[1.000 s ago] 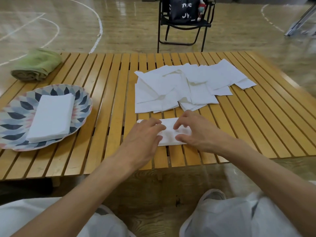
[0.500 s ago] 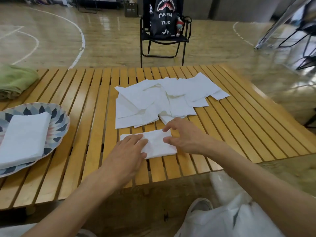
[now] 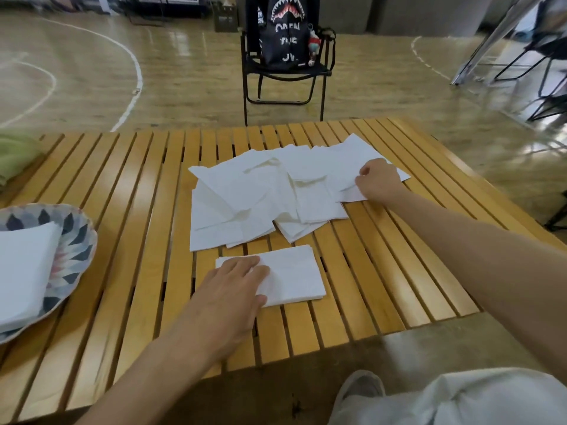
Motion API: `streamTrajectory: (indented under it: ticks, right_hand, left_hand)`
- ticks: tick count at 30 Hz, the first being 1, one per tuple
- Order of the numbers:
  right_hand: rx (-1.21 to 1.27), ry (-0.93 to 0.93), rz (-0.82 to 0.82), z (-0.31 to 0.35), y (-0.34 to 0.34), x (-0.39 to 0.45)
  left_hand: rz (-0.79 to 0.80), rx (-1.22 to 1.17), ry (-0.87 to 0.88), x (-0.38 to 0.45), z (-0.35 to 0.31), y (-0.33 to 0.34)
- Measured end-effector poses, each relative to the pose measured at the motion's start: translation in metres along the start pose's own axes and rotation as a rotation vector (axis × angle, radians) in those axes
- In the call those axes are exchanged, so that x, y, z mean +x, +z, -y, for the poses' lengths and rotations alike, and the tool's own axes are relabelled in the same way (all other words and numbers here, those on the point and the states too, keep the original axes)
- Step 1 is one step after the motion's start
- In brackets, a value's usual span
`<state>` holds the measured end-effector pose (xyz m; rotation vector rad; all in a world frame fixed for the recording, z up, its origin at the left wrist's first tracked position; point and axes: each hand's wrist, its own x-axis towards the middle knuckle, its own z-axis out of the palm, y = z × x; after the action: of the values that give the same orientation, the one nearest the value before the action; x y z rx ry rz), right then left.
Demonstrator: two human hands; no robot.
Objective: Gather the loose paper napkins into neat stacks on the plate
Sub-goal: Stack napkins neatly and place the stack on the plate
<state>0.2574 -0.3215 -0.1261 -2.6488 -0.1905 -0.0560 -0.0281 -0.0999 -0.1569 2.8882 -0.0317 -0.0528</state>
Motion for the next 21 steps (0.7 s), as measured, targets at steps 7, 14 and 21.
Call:
streamTrajectory:
  ticks: [7, 14, 21]
  right_hand:
    - [0.006, 0.073, -0.003, 0.001, 0.010, 0.031]
    - [-0.035, 0.018, -0.180, -0.001, 0.001, 0.023]
    - [0.269, -0.138, -0.250, 0.030, -0.036, -0.024]
  left_hand:
    - [-0.006, 0.006, 0.016, 0.000, 0.003, -0.002]
    - [-0.006, 0.012, 0.013, -0.002, 0.002, -0.004]
    - [0.011, 0.008, 0.007, -0.006, 0.003, -0.009]
